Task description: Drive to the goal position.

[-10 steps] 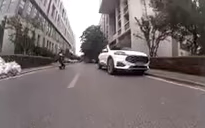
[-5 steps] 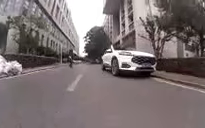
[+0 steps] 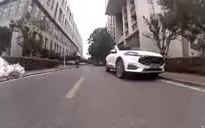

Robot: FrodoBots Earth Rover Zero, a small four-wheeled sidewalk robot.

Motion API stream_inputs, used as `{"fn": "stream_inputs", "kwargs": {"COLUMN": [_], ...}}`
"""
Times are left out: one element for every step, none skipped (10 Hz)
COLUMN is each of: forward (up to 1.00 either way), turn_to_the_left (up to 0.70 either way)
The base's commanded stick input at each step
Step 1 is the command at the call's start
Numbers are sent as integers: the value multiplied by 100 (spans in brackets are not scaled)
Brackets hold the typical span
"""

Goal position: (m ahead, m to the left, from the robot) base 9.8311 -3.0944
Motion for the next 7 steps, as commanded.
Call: {"fn": "stream_inputs", "kwargs": {"forward": [70, 70, 70, 70, 70, 70, 70], "turn_to_the_left": [0, 0, 0, 0, 0, 0, 0]}}
